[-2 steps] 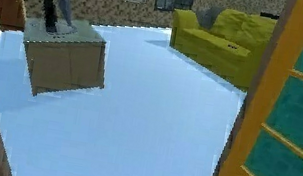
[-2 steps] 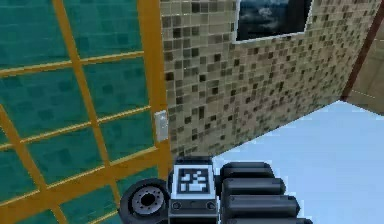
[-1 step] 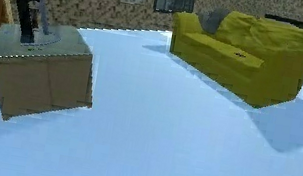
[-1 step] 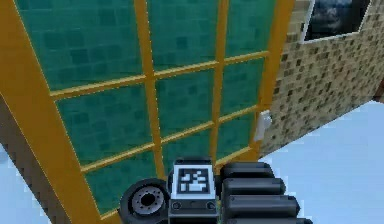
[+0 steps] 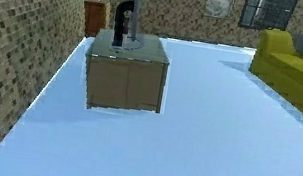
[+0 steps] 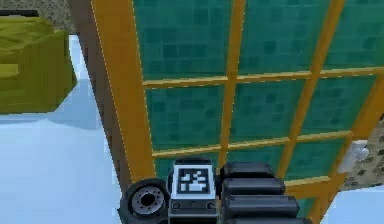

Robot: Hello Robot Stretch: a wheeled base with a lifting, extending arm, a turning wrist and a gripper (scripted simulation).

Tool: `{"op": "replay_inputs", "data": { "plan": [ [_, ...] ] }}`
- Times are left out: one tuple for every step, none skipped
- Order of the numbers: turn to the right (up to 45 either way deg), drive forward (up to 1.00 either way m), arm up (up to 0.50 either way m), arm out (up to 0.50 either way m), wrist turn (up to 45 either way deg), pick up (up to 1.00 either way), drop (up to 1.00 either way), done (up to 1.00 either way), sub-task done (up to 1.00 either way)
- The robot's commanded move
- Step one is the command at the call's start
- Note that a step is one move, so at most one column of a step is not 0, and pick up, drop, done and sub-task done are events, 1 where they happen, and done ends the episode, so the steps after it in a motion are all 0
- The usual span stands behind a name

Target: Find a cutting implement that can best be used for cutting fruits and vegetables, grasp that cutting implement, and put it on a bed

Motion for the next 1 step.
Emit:
{"op": "replay_inputs", "data": {
  "plan": [
    [0.0,0.3,0.0,0.0,0.0,0.0,0.0,0.0,0.0]
  ]
}}
